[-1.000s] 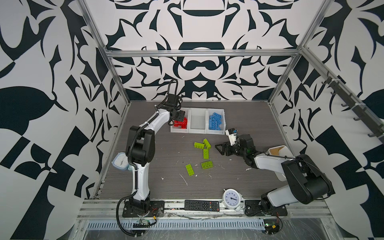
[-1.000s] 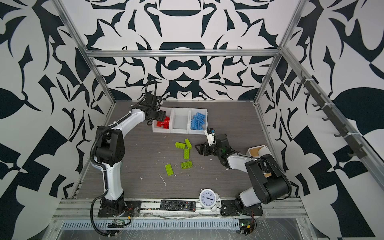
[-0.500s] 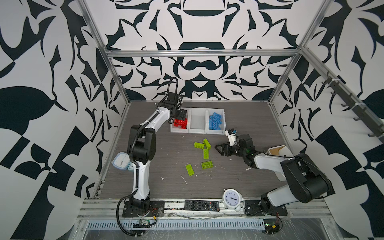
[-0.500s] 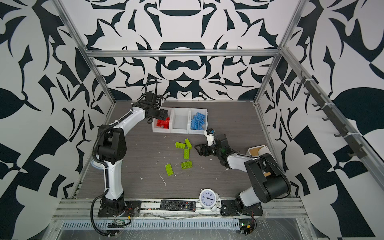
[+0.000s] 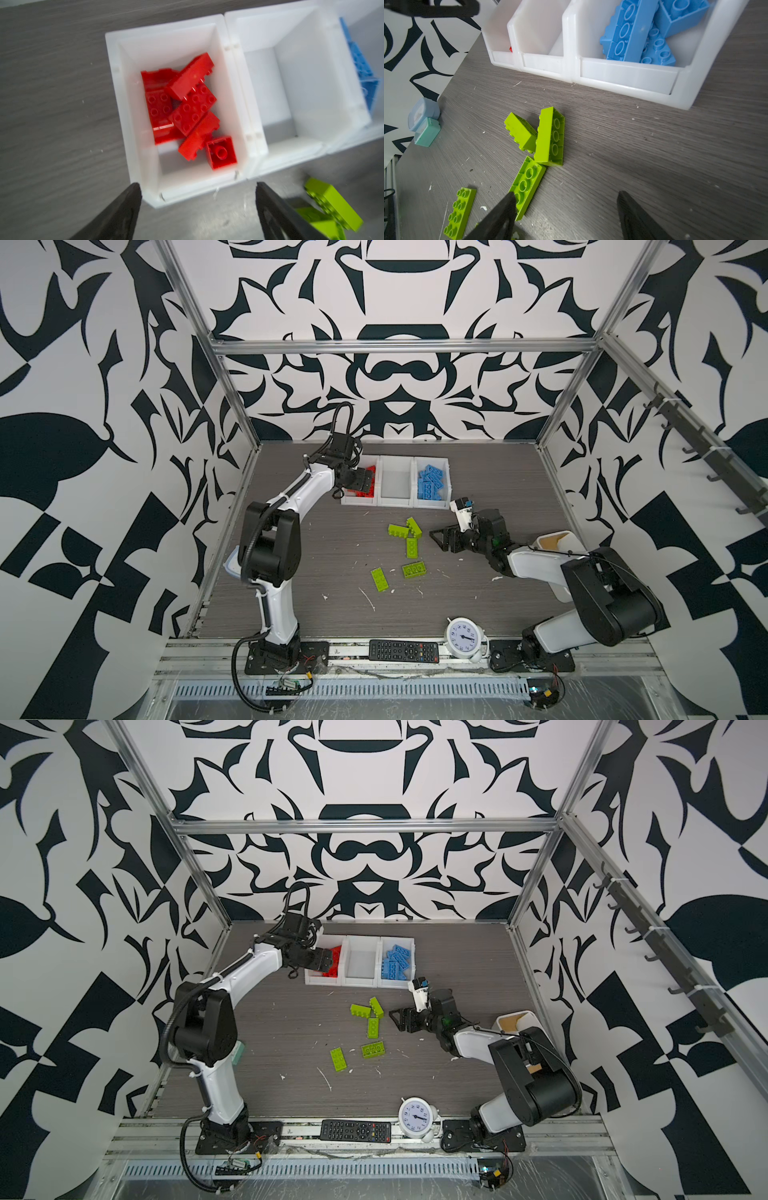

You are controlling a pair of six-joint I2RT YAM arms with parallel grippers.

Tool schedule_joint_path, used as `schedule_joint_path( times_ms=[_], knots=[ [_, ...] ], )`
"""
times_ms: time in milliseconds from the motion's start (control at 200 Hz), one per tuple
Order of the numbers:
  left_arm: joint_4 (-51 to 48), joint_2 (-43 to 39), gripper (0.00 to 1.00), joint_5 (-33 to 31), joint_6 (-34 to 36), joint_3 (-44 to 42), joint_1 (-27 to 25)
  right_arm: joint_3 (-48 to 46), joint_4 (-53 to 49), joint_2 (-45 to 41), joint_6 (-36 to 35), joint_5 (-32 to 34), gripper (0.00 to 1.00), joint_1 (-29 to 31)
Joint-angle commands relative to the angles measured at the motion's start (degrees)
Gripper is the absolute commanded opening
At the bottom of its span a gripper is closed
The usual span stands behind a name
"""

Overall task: Sort the legos into containers by color
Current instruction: 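Move the open left gripper toward the lime-green bricks nearer the robot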

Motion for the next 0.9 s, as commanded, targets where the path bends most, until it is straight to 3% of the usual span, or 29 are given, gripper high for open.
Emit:
schedule_joint_path(
  times_ms=[0, 235, 475, 670, 895],
  knots=[
    [-2.56, -9.90, 0.89, 0.52, -5.10, -7.42, -3.91, 1.61, 0.73, -1.13, -0.87, -0.15, 0.79, 0.32],
    [-9.19, -25.39, 0.86, -1.21, -17.52, -20.89, -13.51, 1.57, 0.67, -1.27, -0.91, -0.04, 0.79, 0.39],
    [-12.04, -34.16, 0.79, -1.80, -35.63, -31.78, -24.88, 1.65, 0.57, -1.52, -0.75, -0.39, 0.79, 0.45],
    [-12.53, -34.59, 0.78, -5.58, -44.46, -34.57, -31.74, 1.65, 0.41, -1.56, -0.74, -0.48, 0.79, 0.54],
    [-11.21, -30.67, 0.80, -5.03, -47.25, -35.87, -33.58, 1.50, 0.42, -2.12, -0.78, -0.70, 0.79, 0.61]
  ],
)
